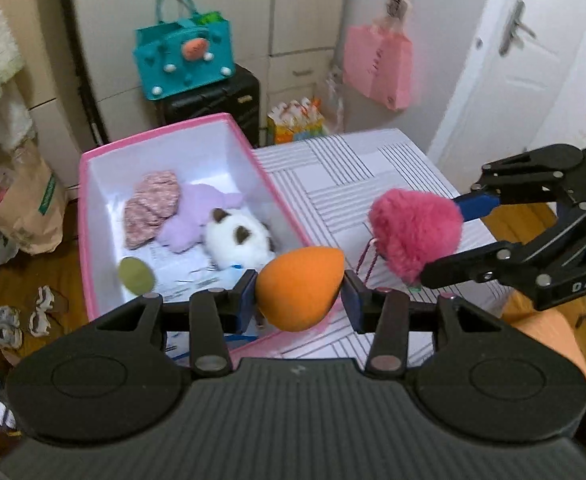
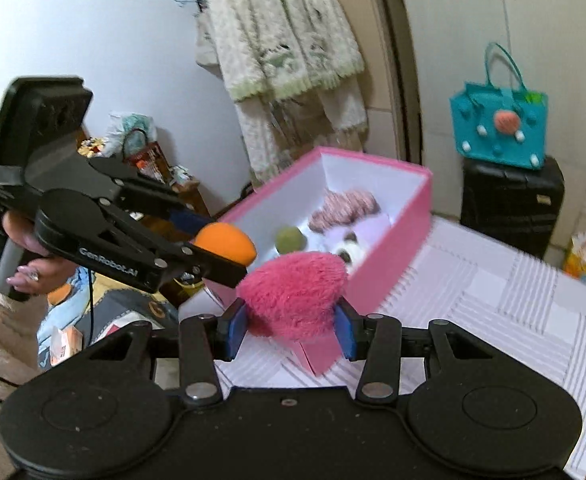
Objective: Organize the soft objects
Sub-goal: 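Carry the orange sponge and pink heart over the shoebox with both tools, then open both tools dropping the sponge and heart into the box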
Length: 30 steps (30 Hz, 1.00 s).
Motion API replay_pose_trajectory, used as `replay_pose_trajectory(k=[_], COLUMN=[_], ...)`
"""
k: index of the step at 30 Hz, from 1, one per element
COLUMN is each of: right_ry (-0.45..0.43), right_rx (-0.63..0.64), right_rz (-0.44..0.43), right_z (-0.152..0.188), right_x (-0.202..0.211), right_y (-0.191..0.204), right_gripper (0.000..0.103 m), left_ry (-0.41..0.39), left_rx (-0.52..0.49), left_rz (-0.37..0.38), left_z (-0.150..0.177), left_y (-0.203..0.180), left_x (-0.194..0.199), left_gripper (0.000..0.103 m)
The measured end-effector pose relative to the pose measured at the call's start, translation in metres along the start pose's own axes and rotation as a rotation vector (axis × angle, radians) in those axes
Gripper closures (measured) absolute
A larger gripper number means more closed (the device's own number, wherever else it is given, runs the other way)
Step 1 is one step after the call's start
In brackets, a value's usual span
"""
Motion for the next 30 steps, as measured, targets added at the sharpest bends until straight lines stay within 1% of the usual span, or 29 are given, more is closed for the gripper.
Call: replay_pose_trajectory(k=[3,6,10,12,14,15,18,20,23,25,27,30], right_ry=[-0.028,-0.049,-0.057,-0.053,-0.036,-0.022,0.02,0.045,0.079,0.091,0.115,0.143], right_rx=[0.034,0.068,0.106,0.114,0.106,0.111,0.161,0.196,0.271,0.321,0.351,0.417], right_rz=[-0.007,0.004,0.019,0.03,0.029,0.027,0.049,0.067,0.093,0.107,0.1,0.122], right_z=[-0.016,-0.032,-0.046,-0.054,-0.06,-0.062,-0.064,-0.062,-0.058,-0.056,-0.055,-0.053], right_x=[-0.006,-0.02,-0.043,-0.059,-0.073,-0.082,-0.107,-0.122,-0.144,-0.155,-0.165,-0.179], right_y=[0.01,0.017,0.022,0.022,0.021,0.02,0.023,0.025,0.03,0.034,0.036,0.041], right_gripper=[0.052,0.052,0.052,0.052,0.052,0.052,0.052,0.052,0.052,0.052,0.052,0.051], left_ry=[-0.042,-0.082,-0.109,-0.119,-0.105,-0.096,-0.076,-0.06,-0.036,-0.03,-0.032,-0.042], left_rx=[0.036,0.066,0.096,0.097,0.097,0.106,0.123,0.112,0.11,0.105,0.107,0.082], left_rz=[-0.003,-0.007,0.002,-0.021,-0.05,-0.052,-0.053,-0.081,-0.112,-0.108,-0.109,-0.125], left_z=[0.001,0.001,-0.003,-0.006,-0.008,-0.009,-0.01,-0.01,-0.009,-0.008,-0.009,-0.013], left_y=[0.018,0.037,0.063,0.075,0.089,0.096,0.115,0.124,0.133,0.136,0.139,0.138], left_x=[0.01,0.015,0.008,0.0,-0.013,-0.018,-0.033,-0.043,-0.057,-0.064,-0.068,-0.074], left_gripper=[0.059,0.059,0.059,0.059,0.059,0.059,0.059,0.059,0.059,0.059,0.059,0.059])
Point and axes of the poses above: each gripper's, at about its wrist camera, not at the fingertips, and x roughly against the way its jaws point, y to its left, z to its underside, the point moved 2 cm from there along -x, roughly the way its jaws point, and after that the axes turned 9 degrees about z, right-handed, at the moved point
